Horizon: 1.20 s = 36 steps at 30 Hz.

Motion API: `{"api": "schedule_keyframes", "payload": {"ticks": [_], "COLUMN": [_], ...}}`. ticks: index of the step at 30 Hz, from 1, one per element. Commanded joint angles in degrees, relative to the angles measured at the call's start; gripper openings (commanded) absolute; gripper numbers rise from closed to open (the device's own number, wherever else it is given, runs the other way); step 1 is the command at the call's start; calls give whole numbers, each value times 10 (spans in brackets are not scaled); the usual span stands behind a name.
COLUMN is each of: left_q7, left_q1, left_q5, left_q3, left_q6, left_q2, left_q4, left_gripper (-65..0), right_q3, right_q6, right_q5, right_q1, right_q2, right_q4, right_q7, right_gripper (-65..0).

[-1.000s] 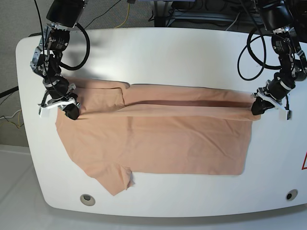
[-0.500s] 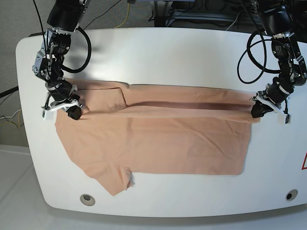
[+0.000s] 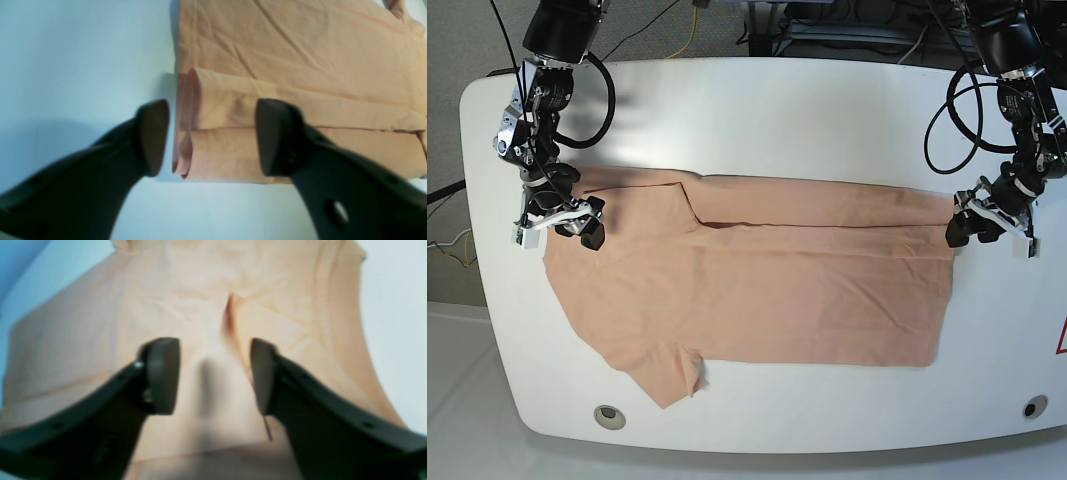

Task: Fold the T-shirt properly

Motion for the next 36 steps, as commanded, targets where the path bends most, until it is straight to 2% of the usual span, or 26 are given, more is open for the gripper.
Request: {"api": "schedule_keyframes", "payload": {"ticks": [1, 9, 19, 25, 36], "left_q7": [-14, -19, -20, -39, -56], "left_q1": [-9, 0, 30, 54, 73], "left_q5": [13, 20, -3, -14, -22], "left_q3": [-9, -20, -33, -23, -28], "left_q6": [-5, -10, -13, -12, -9], "left_q2": [-13, -24, -50, -50, -44], "left_q4": [14, 34, 88, 106, 88], "left_gripper": [-194, -186, -234, -276, -263], "right_q3": [5, 6, 18, 28, 65], "right_q6": [6, 4, -2, 2, 16], "right_q5": [-9, -29, -7, -48, -49], "right_q1": [9, 2, -24, -59, -88], "right_q2": [11, 19, 39, 33, 27], "right_q4": [20, 40, 69, 88, 104], "right_q7": [15, 11, 11, 22, 10], "right_gripper": [-241, -240, -227, -230, -232]}}
